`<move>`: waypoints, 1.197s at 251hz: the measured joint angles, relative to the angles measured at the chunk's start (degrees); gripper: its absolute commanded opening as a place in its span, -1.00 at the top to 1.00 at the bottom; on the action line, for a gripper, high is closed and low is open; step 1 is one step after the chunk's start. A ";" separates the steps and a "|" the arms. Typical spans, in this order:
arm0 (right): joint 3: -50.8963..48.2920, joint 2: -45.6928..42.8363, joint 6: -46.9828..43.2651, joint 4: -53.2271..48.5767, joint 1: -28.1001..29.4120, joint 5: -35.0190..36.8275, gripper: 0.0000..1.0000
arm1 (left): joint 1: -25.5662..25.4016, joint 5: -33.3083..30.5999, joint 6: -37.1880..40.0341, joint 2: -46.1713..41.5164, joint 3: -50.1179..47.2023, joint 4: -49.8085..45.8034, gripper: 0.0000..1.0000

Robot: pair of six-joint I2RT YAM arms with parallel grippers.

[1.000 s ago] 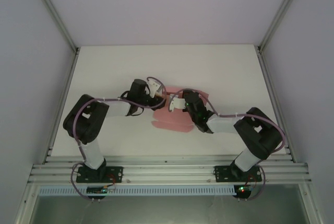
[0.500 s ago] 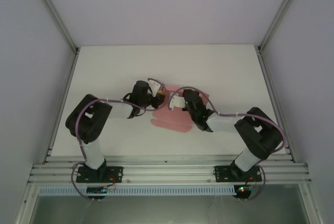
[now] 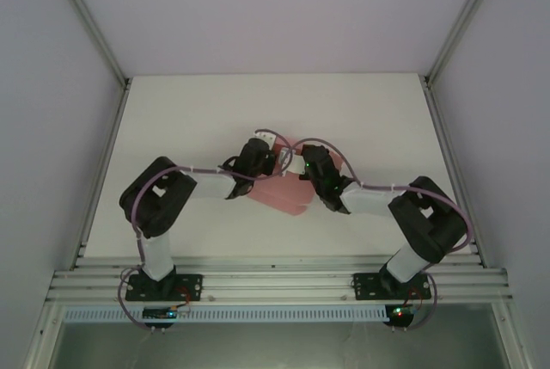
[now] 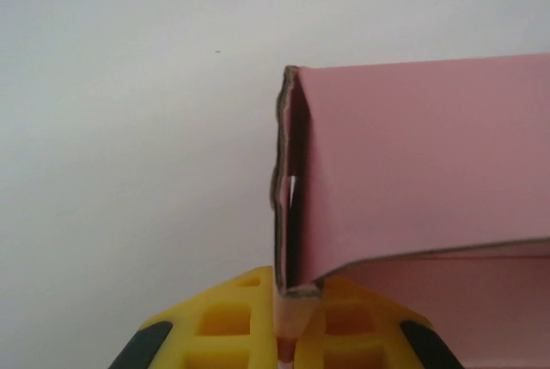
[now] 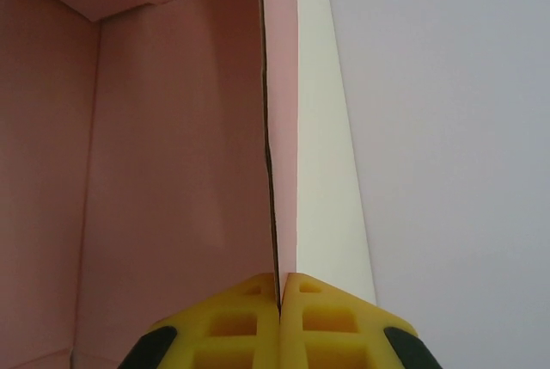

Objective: Assemble paper box

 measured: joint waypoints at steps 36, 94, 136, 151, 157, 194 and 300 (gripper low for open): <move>0.72 -0.22 1.20 -1.68 -0.37 -1.11 1.00 | -1.18 -4.85 -2.25 1.55 1.70 -0.87 1.00; 1.07 -0.92 3.32 -3.06 -1.25 -2.47 1.00 | -1.11 -2.67 -2.86 1.90 2.69 -1.33 0.74; 1.07 -2.23 5.62 -5.57 -1.79 -4.04 1.00 | 0.70 4.79 -1.86 1.90 0.85 1.90 0.73; 1.07 -2.86 6.38 -6.49 -2.19 -4.55 1.00 | 1.18 6.84 -1.55 1.90 0.85 2.38 0.75; 1.07 -3.10 6.64 -6.93 -2.29 -4.79 1.00 | 1.33 7.67 -1.40 1.90 0.87 2.49 0.75; 1.07 -3.98 7.85 -8.72 -2.56 -5.57 1.00 | 1.90 10.64 -1.03 2.01 1.16 2.36 1.00; 1.16 -12.46 16.11 -15.17 -2.40 -9.42 -0.98 | 5.07 7.67 -2.12 -3.43 -4.72 2.73 1.00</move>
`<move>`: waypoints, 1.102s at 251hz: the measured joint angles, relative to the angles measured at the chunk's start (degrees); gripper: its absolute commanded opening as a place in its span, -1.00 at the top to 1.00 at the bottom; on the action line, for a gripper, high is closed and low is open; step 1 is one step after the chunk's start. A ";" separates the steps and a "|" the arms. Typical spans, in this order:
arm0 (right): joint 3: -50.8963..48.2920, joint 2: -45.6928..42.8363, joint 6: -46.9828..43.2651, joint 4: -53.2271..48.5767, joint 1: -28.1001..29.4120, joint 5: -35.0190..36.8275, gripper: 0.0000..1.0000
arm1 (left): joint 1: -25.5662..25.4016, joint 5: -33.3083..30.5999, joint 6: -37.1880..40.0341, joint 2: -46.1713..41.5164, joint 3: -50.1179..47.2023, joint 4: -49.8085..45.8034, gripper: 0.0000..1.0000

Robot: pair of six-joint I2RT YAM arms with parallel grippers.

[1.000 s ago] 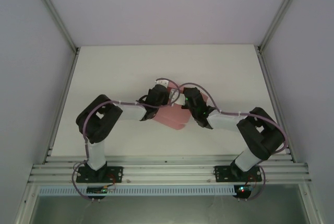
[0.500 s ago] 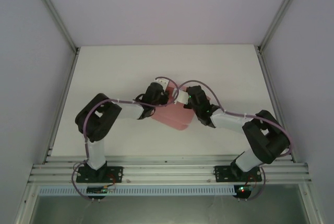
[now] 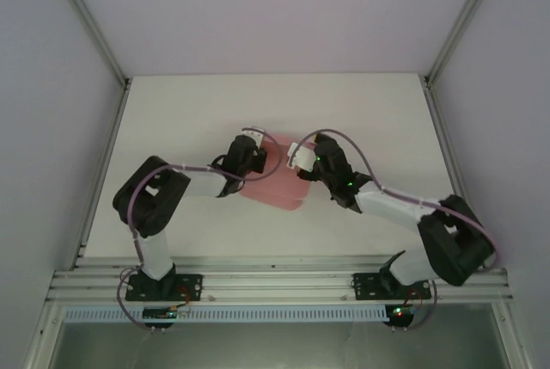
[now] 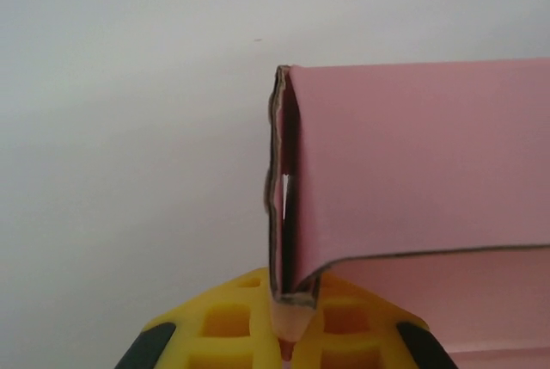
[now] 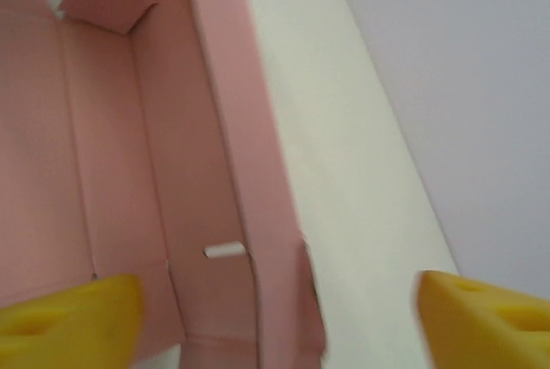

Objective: Assemble paper box

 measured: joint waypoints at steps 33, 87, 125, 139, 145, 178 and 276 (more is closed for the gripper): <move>0.00 -10.36 6.97 -0.31 -0.02 -3.10 -0.98 | 0.70 -0.31 -1.86 -6.62 -3.91 -0.22 1.00; 2.32 -21.68 24.15 -2.12 -2.29 -2.49 -0.99 | 1.77 0.00 -4.70 -17.94 -7.82 -0.70 1.00; 6.67 -21.59 36.57 -7.28 -5.70 -4.70 -0.99 | 1.92 1.68 -5.60 -24.30 -12.04 -0.48 1.00; 7.04 -20.98 40.46 -8.00 -6.38 -6.54 -0.99 | 1.92 2.89 -5.60 -25.66 -12.92 -0.44 1.00; 7.04 -20.48 42.07 -8.13 -6.60 -7.28 -0.99 | 1.92 3.28 -5.62 -26.29 -13.31 -0.39 1.00; 7.04 -16.44 48.43 -8.74 -7.45 -10.45 -0.98 | 1.92 4.70 -6.05 -29.24 -14.51 -0.74 1.00; 3.61 -11.26 49.24 -2.21 -4.42 -10.91 -0.99 | 3.19 4.42 -9.03 -29.49 -14.12 -7.08 1.00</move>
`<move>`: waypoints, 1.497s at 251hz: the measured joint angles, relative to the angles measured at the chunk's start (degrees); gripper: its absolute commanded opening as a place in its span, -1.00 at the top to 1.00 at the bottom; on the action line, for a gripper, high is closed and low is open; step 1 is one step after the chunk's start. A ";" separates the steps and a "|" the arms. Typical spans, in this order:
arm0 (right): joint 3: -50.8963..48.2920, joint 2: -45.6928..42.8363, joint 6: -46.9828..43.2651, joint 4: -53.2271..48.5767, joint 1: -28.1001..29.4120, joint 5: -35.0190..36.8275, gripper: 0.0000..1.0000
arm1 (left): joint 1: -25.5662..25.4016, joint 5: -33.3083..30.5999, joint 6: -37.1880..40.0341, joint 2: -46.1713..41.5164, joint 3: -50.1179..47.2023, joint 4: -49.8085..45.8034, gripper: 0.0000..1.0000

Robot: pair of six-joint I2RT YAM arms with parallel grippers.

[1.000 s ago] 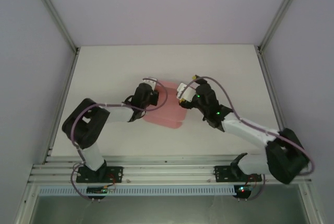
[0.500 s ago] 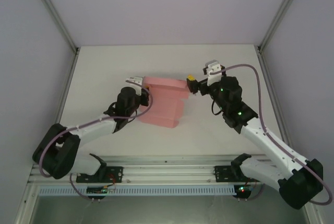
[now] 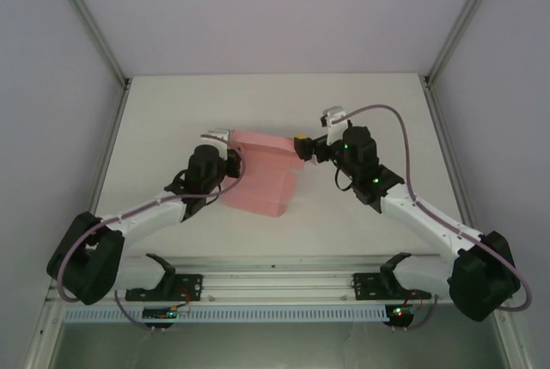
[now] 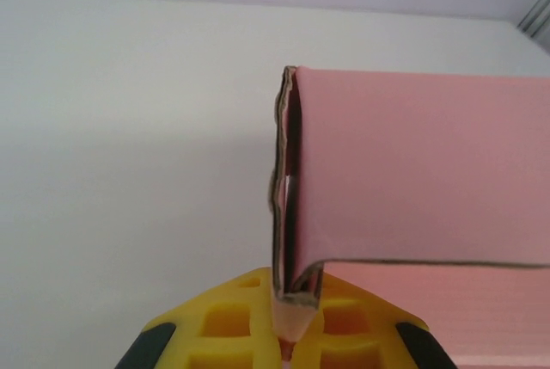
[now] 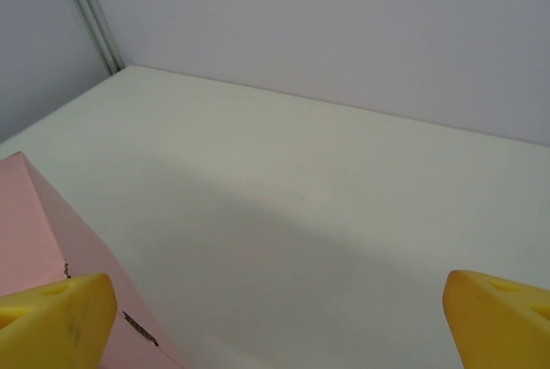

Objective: Assemble paper box

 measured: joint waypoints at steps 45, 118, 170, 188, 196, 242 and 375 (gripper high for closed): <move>-0.98 3.93 -12.09 5.79 7.54 13.88 -0.99 | 0.92 0.02 -1.92 2.25 3.23 -8.02 1.00; 1.88 20.11 -38.62 18.73 16.61 35.58 -0.98 | 0.50 5.53 -2.99 2.67 8.33 -11.41 1.00; 4.72 26.86 -47.12 28.06 18.51 42.51 -0.98 | 1.01 4.31 -4.17 3.32 8.35 -11.85 1.00; 4.81 27.12 -47.60 28.57 18.93 43.17 -0.98 | 1.09 3.82 -4.52 3.43 8.48 -11.87 1.00; 4.85 27.04 -47.54 28.50 19.02 43.30 -0.98 | 1.11 3.61 -4.72 3.43 8.63 -11.89 1.00; 4.70 23.19 -43.08 22.95 18.91 40.68 -0.98 | 1.25 3.82 -6.08 3.48 9.42 -12.70 1.00; -5.31 -7.54 -11.69 -0.92 2.14 18.38 -0.99 | 5.53 5.01 -8.09 2.56 8.66 -15.41 1.00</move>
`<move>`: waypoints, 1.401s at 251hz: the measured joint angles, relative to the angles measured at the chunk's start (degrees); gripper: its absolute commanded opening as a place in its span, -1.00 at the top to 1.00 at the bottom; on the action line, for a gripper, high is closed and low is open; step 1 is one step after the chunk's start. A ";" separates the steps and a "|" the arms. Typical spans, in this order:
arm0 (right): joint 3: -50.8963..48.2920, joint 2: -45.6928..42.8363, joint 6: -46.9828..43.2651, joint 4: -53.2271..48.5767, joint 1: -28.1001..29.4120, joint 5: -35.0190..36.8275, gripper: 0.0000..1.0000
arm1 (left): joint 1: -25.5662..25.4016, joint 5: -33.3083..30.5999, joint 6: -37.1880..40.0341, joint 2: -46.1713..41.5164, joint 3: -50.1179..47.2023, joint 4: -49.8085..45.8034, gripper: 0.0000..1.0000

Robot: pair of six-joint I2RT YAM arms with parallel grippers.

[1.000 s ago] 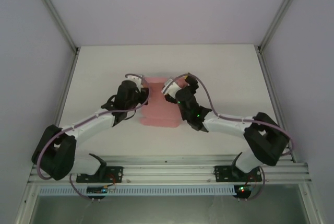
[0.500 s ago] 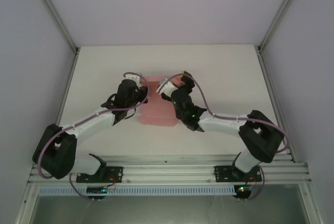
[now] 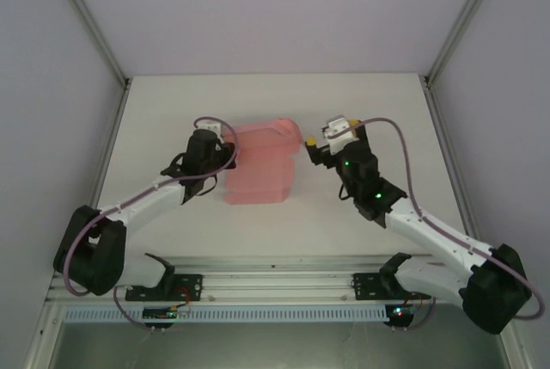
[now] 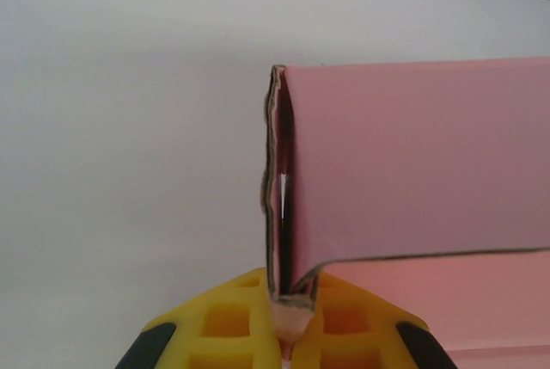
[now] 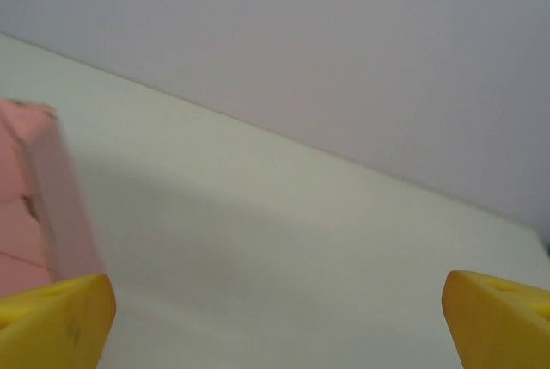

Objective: Assemble paper box

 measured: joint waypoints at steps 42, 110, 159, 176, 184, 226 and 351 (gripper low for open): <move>-1.31 2.34 6.38 -4.11 -4.44 -9.38 -0.99 | 0.33 0.61 0.00 -0.87 -0.37 0.07 1.00; -0.22 13.14 10.62 -3.69 -4.52 -15.28 -0.99 | 0.44 1.14 -0.28 -0.87 -0.37 0.04 1.00; -0.11 14.64 12.92 4.04 -4.81 -17.14 -0.99 | 0.59 1.97 -0.20 -0.87 -0.37 0.07 1.00; 0.50 15.19 13.22 5.46 -4.90 -17.86 -0.99 | 0.59 2.58 0.04 -0.87 -0.44 0.22 1.00; 0.98 15.78 13.31 6.19 -4.90 -18.43 -0.99 | 0.59 2.82 0.13 -0.87 -0.50 0.28 1.00; 3.87 19.98 13.27 8.74 -4.87 -20.76 -0.99 | 0.59 4.61 0.17 -0.87 -1.25 1.11 1.00; 10.67 31.52 10.49 13.33 2.16 -21.18 -0.99 | 1.44 5.05 -1.33 -0.68 -1.88 1.22 1.00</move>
